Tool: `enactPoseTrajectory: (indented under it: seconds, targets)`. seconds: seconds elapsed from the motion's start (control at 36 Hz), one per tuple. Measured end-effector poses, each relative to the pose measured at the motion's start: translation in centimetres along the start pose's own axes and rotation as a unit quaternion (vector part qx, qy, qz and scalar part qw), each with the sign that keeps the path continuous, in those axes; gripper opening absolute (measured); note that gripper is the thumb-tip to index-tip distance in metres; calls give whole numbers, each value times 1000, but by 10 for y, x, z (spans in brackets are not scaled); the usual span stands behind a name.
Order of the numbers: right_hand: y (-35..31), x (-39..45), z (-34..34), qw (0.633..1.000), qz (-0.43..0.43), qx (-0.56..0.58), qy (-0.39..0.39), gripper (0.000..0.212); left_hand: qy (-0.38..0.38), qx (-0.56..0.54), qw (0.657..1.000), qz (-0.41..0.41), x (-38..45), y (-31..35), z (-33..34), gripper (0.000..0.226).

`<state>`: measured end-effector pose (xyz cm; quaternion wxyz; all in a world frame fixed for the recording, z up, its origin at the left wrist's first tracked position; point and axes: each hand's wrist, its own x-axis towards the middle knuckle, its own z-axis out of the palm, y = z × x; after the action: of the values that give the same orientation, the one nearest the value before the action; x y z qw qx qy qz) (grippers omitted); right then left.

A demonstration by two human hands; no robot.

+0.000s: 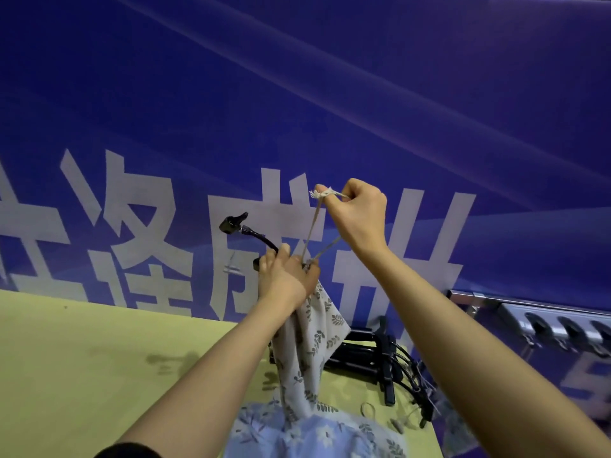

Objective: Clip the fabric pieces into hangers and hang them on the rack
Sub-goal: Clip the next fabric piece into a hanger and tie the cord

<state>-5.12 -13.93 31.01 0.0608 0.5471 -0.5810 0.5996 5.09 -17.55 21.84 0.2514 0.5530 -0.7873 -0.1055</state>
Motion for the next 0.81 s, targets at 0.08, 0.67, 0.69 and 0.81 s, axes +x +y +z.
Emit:
enactPoseTrajectory:
  seconds: [0.08, 0.67, 0.69, 0.81]
  targets:
    - [2, -4, -5, 998, 34, 32, 31, 51, 7, 61, 998, 17, 0, 2, 0, 42]
    - [26, -8, -111, 997, 13, 51, 63, 48, 42, 16, 998, -40, -43, 108, 8, 62]
    - [30, -9, -117, 997, 13, 45, 60, 48, 38, 31, 998, -41, -46, 117, 7, 57]
    - [47, -15, -162, 999, 9, 22, 42, 50, 9, 130, 991, -43, -69, 166, 9, 44]
